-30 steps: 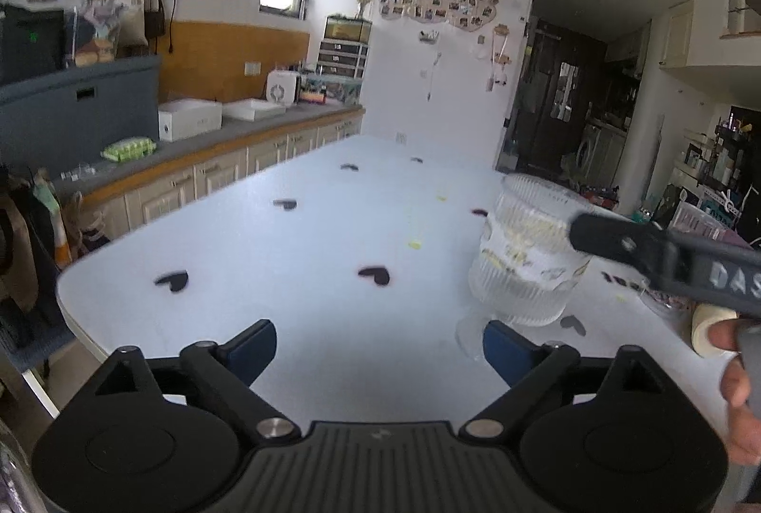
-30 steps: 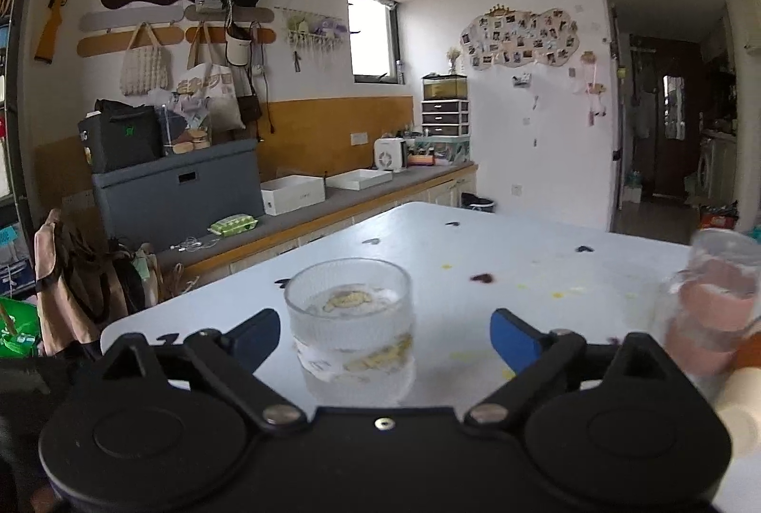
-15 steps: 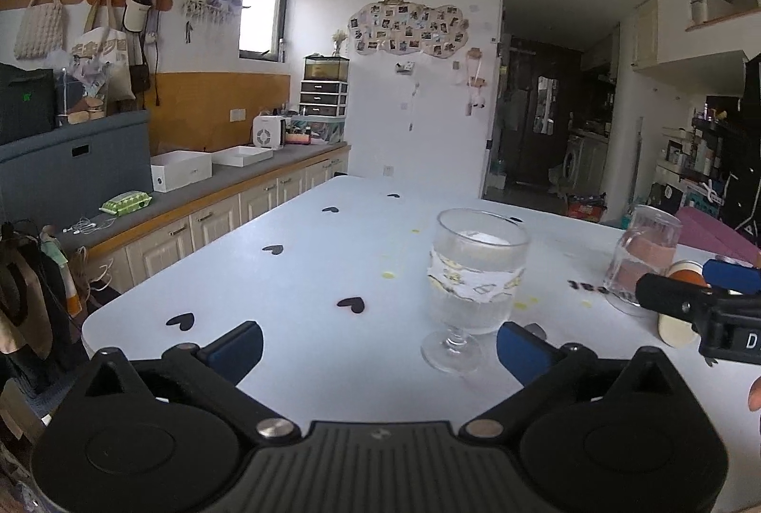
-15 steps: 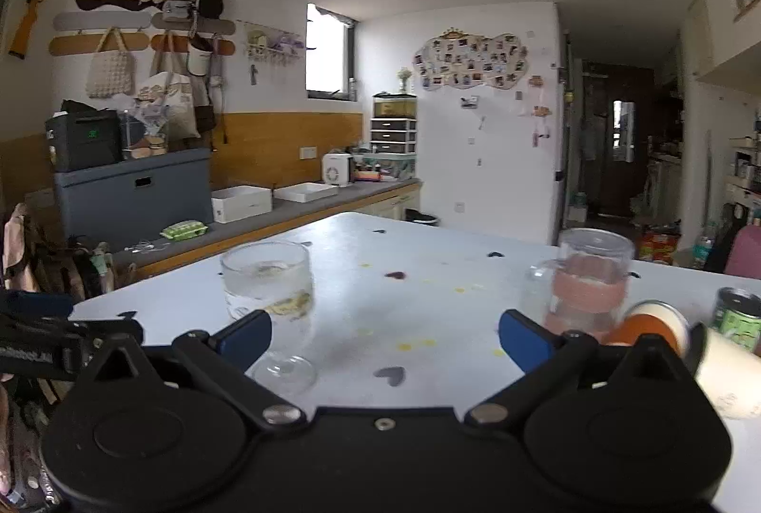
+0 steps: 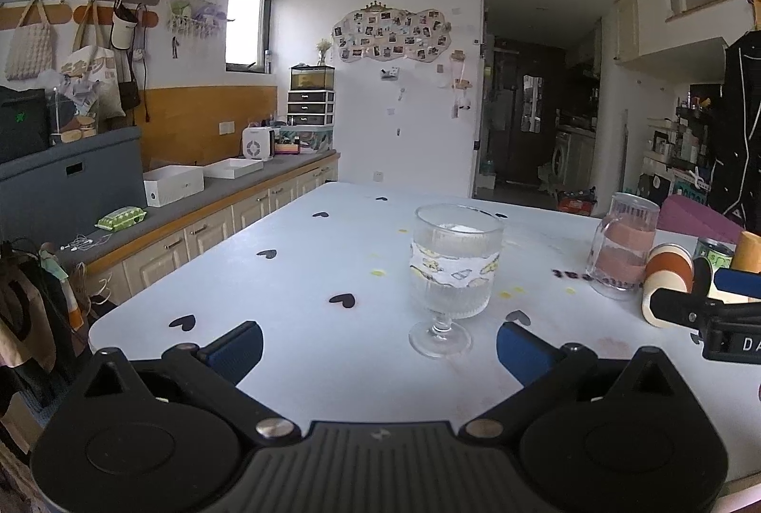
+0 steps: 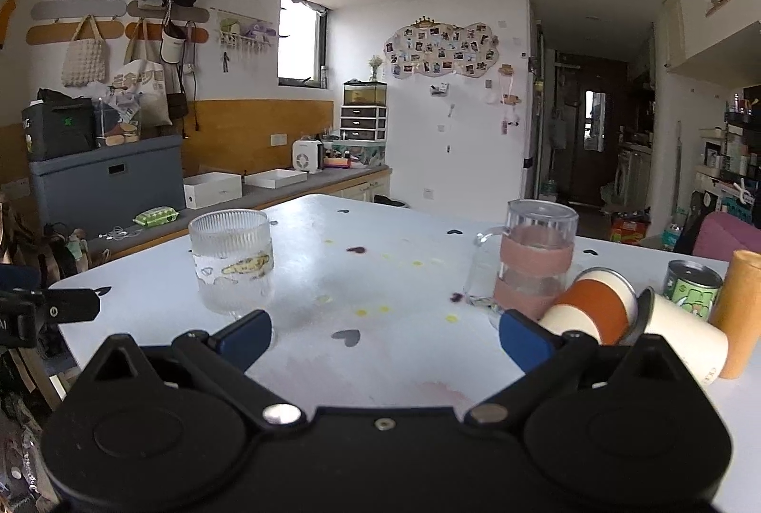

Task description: Flip cup upright

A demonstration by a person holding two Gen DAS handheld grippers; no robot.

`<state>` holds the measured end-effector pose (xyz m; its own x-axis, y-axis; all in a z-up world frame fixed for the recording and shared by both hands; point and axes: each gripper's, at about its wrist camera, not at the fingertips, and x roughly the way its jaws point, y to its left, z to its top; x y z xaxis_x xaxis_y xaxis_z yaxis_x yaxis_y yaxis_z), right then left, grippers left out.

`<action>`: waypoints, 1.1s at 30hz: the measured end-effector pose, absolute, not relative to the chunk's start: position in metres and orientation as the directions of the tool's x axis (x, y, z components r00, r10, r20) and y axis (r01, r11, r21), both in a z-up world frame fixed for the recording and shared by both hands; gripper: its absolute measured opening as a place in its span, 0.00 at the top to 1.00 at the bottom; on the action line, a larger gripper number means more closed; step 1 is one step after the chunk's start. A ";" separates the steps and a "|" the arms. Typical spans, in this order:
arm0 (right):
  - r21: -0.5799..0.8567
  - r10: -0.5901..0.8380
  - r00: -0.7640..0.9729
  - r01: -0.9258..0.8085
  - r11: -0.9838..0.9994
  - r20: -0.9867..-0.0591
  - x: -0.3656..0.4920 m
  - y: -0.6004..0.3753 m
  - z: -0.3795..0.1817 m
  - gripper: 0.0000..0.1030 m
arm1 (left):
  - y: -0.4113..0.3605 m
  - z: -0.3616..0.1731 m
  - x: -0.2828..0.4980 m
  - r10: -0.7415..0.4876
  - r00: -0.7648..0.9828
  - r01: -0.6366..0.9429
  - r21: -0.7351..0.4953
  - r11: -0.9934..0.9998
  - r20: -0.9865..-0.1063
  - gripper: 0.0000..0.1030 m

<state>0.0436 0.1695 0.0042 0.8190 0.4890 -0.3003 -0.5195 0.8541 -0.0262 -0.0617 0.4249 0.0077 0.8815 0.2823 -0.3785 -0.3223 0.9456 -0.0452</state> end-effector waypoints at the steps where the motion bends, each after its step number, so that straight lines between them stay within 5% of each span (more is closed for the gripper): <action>1: -0.029 0.484 0.822 -0.515 0.856 -0.299 0.040 0.167 0.003 0.00 | 0.425 0.008 -0.062 0.280 0.882 -0.321 -0.046 0.946 -0.379 0.00; 33: -0.027 0.464 0.827 -0.497 0.867 -0.319 0.035 0.159 -0.001 0.00 | 0.421 0.007 -0.063 0.277 0.880 -0.320 -0.051 0.946 -0.386 0.00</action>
